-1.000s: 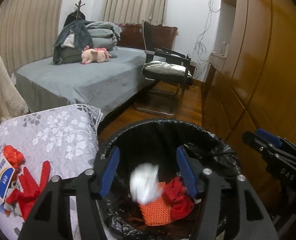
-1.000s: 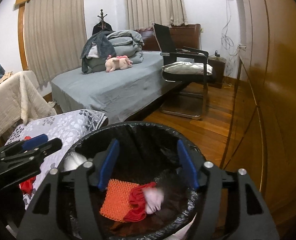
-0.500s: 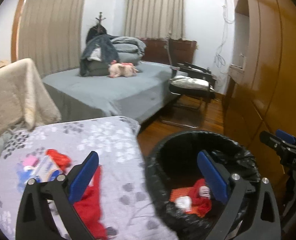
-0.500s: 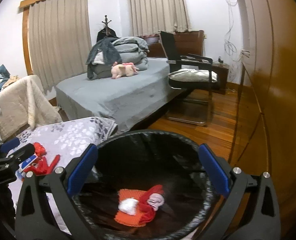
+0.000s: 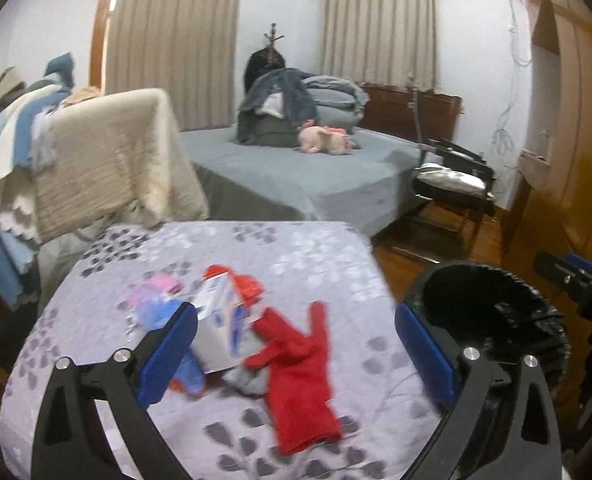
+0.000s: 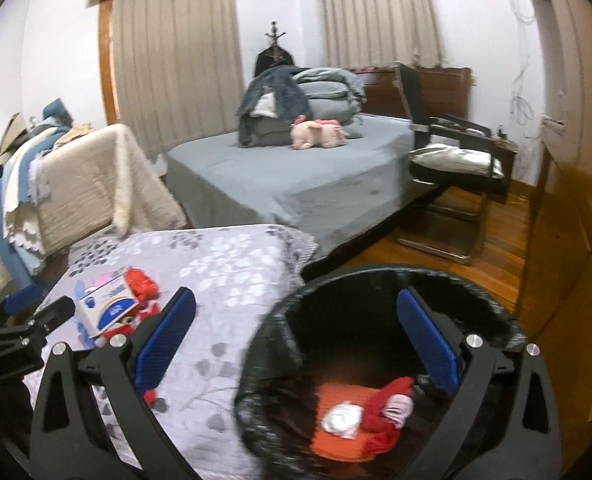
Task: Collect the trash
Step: 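Return to the pile and grasp the red glove with the right tool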
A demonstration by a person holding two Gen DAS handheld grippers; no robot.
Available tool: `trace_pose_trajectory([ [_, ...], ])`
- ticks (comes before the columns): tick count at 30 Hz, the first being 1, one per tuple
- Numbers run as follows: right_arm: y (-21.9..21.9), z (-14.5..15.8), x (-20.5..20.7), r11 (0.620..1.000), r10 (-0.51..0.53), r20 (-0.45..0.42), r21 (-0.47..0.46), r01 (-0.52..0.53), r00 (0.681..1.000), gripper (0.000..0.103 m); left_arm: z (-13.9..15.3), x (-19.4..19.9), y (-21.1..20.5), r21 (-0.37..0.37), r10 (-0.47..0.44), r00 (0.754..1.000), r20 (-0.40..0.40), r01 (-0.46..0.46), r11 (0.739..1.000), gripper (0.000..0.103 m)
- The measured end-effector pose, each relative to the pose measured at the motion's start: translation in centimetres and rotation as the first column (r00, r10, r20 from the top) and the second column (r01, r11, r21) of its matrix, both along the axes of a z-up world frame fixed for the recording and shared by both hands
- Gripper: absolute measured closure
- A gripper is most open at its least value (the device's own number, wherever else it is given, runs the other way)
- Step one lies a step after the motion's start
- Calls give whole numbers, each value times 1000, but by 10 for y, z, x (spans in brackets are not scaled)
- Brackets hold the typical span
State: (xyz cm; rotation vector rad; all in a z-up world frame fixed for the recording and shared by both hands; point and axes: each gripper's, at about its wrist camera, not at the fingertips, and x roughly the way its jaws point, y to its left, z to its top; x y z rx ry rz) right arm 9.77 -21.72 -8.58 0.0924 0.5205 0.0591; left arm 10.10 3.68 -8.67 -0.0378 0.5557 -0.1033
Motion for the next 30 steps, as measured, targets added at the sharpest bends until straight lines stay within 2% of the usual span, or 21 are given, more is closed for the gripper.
trace_pose_trajectory([
  [8,58,-9,19,995,99,-10,8,-99,995,5,-16,-9,54,28,121,993,-15,-121,992,6],
  [14,101,-29,29,987,157,-8,37,-156,988,5,-33,-10,83,50,185,982,-32,-183,982,6],
  [20,135,-62,47,982,188,-83,39,-186,979,6,-47,-10,95,67,207,977,-47,-204,977,7],
  [26,156,-98,59,980,195,-164,6,-197,967,20,-58,-8,103,64,216,974,-65,-212,975,7],
  [30,169,-117,65,972,208,-224,-62,-227,952,23,-66,-6,106,61,218,972,-83,-214,975,7],
])
